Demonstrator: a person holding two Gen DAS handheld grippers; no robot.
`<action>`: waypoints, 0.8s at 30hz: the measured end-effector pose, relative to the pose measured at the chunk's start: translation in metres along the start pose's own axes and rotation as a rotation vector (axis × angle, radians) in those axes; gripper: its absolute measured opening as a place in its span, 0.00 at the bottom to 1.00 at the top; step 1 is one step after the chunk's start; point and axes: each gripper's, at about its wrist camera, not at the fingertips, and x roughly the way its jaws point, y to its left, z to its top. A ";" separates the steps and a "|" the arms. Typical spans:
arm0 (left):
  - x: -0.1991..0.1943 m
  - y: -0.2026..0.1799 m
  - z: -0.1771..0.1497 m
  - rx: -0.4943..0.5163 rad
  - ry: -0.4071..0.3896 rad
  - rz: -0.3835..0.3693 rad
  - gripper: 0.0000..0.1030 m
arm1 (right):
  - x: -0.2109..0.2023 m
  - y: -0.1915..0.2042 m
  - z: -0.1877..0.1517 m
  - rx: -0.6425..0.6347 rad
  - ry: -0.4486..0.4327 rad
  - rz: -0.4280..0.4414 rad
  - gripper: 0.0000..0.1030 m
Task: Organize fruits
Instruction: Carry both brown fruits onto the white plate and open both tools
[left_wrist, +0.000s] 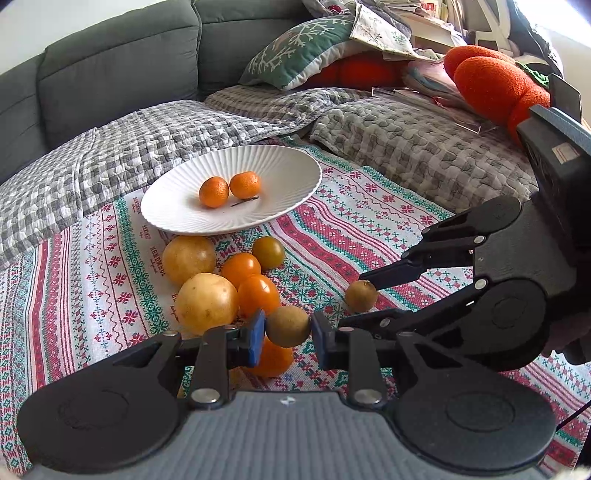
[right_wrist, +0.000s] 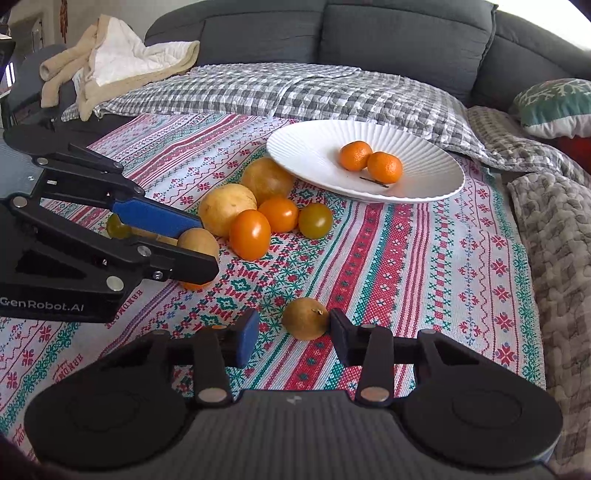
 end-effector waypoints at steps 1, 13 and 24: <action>0.000 0.000 0.000 -0.003 0.001 0.003 0.15 | 0.000 0.000 0.000 -0.003 0.001 -0.002 0.32; 0.001 0.011 0.009 -0.061 0.024 0.032 0.15 | -0.001 -0.001 0.012 0.008 0.000 -0.010 0.23; 0.002 0.023 0.024 -0.114 -0.003 0.048 0.15 | -0.010 -0.017 0.034 0.067 -0.055 -0.035 0.23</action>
